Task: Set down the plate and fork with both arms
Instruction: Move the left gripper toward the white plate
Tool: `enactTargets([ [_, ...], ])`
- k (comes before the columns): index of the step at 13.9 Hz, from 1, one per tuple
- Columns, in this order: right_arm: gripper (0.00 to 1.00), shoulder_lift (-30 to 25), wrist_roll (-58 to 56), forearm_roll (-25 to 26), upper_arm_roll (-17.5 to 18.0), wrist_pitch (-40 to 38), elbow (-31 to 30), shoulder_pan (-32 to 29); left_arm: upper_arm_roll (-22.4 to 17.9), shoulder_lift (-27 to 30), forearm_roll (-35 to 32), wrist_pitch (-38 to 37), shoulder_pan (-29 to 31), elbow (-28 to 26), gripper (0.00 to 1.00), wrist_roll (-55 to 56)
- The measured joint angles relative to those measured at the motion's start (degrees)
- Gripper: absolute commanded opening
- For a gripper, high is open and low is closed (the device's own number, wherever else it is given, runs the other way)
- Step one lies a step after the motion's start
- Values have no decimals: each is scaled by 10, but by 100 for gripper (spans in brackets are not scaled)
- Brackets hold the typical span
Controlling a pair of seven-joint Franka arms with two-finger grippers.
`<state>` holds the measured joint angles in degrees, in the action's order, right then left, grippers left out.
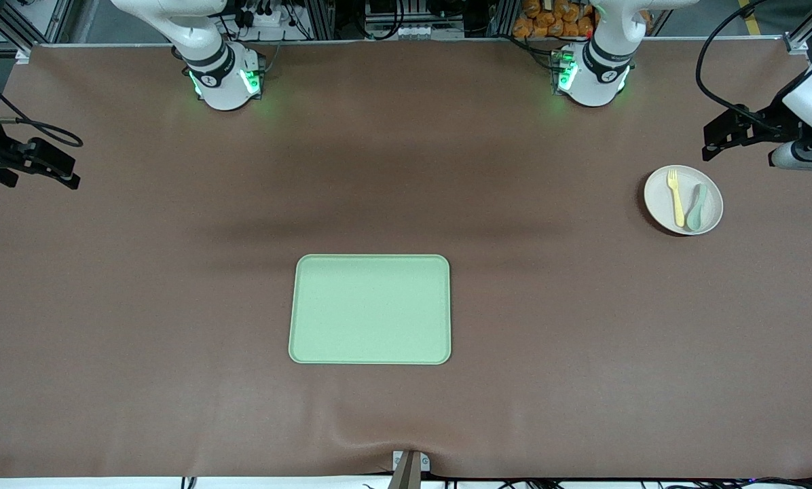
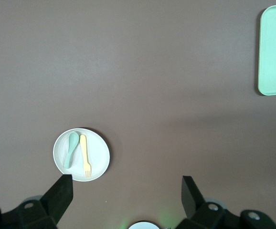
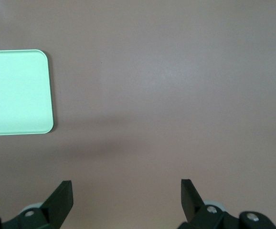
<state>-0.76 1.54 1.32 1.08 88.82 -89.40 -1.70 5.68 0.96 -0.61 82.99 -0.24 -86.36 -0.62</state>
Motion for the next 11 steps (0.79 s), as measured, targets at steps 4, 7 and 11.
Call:
enactTargets([
  [4, 100, 0, 0, 0, 0, 0, 0, 0, 3, 0, 0, 0, -3, 0, 100, -1],
  [7, 100, 0, 0, 0, 0, 0, 0, 0, 7, -3, 0, -1, -8, 0, 100, -1],
  [11, 100, 0, 0, 0, 0, -1, -1, 0, 19, -13, 0, -1, -9, 0, 100, 0],
])
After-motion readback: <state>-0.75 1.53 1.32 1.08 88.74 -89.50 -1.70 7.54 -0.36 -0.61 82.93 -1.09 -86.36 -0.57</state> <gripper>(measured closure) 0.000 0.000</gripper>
